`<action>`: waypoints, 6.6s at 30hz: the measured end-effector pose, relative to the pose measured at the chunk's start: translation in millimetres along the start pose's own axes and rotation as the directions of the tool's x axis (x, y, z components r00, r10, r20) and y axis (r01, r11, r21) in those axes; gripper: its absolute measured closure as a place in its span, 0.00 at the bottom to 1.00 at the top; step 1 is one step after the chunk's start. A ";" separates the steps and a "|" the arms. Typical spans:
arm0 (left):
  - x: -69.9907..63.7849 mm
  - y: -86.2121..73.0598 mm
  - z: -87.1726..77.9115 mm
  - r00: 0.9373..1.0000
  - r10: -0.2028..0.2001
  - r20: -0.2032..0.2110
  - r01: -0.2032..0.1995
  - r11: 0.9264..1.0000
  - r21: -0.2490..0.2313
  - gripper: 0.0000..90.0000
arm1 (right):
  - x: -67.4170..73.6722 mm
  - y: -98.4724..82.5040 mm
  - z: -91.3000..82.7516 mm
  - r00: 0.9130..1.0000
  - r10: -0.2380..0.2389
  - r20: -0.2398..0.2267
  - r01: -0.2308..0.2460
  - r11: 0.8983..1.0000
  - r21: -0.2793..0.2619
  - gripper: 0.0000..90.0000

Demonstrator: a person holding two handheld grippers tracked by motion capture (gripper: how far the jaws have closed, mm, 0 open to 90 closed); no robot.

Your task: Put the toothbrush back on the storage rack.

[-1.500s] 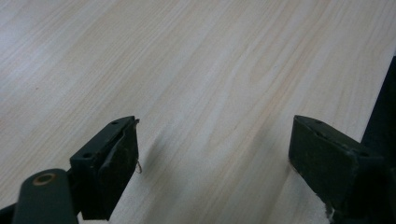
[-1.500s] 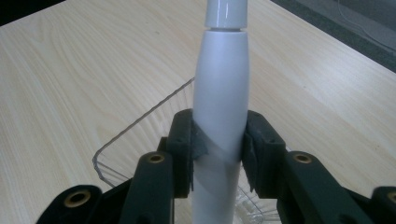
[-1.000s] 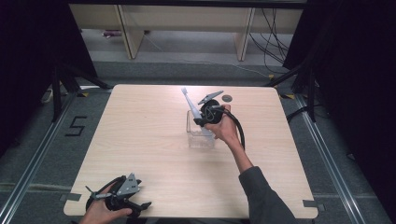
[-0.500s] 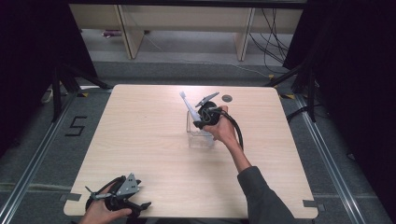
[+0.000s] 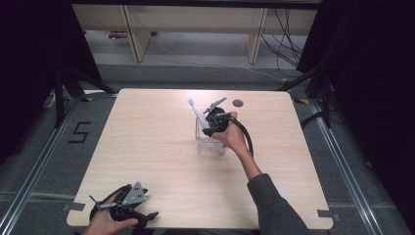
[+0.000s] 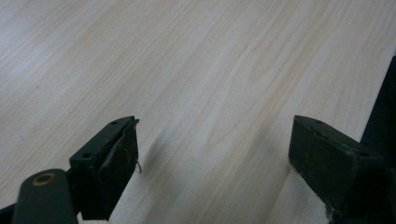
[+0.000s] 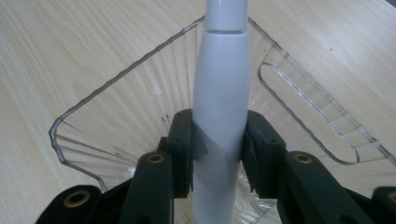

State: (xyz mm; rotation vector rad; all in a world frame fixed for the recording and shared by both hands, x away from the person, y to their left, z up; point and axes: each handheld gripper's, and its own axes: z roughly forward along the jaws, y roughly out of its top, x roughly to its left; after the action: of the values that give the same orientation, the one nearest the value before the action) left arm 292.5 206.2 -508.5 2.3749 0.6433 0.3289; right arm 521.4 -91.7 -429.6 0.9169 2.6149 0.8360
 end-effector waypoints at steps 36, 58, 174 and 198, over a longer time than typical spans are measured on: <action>-0.5 -0.2 0.0 1.000 -0.001 0.001 0.001 1.000 0.001 0.17 | 1.0 -5.3 -37.7 0.997 0.077 -0.004 -0.077 0.991 -0.110 0.55; -0.4 -0.8 1.2 1.000 -0.003 -0.008 0.003 1.000 -0.008 0.17 | 1.0 -23.4 -60.2 0.997 0.069 -0.031 -0.074 0.975 -0.207 0.46; -0.6 -0.8 -3.6 1.000 0.001 -0.012 -0.001 1.000 -0.009 0.17 | 4.9 -129.9 -109.6 0.983 0.184 -0.002 -0.173 0.920 -0.352 0.18; -0.9 -1.0 -3.3 1.000 0.002 -0.013 -0.002 1.000 -0.007 0.17 | 10.9 -162.6 -112.2 0.973 0.230 -0.003 -0.218 0.919 -0.328 0.18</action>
State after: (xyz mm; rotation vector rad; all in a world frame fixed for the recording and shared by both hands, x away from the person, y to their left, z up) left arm 290.2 208.1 -506.7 2.3686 0.6443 0.3470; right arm 387.7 -237.5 -435.8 1.1311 2.2697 1.2534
